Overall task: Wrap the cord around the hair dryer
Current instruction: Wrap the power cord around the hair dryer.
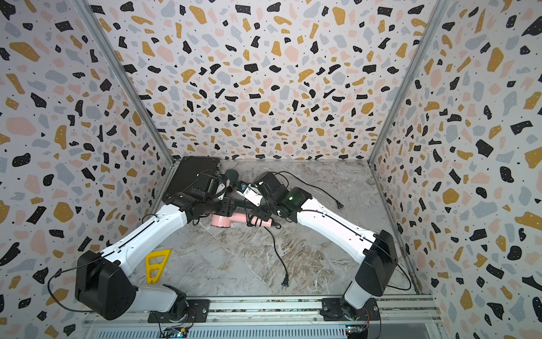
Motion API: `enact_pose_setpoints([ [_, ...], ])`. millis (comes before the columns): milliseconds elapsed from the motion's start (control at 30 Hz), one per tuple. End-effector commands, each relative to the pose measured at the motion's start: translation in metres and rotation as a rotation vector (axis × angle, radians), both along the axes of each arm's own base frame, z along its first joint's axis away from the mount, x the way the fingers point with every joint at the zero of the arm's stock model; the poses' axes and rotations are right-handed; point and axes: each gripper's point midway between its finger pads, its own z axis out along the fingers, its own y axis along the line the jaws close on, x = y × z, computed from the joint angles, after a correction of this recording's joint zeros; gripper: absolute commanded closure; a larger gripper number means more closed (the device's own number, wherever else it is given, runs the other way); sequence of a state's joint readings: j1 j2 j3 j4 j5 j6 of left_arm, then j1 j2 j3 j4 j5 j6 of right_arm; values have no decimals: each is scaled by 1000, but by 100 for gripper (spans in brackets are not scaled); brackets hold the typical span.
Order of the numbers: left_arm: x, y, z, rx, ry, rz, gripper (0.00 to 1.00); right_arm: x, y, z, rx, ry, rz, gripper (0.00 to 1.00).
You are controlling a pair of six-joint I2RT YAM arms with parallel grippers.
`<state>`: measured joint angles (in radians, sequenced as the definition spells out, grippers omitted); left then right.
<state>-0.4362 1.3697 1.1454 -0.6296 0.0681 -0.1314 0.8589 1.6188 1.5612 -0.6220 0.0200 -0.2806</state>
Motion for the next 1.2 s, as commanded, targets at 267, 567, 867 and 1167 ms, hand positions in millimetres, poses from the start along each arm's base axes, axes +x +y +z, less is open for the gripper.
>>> enact_pose_setpoints([
  [267,-74,-63,76,-494,-30,-386,100,47,-27,-10,68,75,-57,100],
  [567,-31,-33,112,-796,-68,-136,100,45,-34,-39,274,206,-114,100],
  [867,15,-7,84,-887,-14,203,100,38,-40,-67,374,261,-183,100],
  [1167,49,59,34,-823,-15,589,100,6,-54,-83,372,342,-186,100],
])
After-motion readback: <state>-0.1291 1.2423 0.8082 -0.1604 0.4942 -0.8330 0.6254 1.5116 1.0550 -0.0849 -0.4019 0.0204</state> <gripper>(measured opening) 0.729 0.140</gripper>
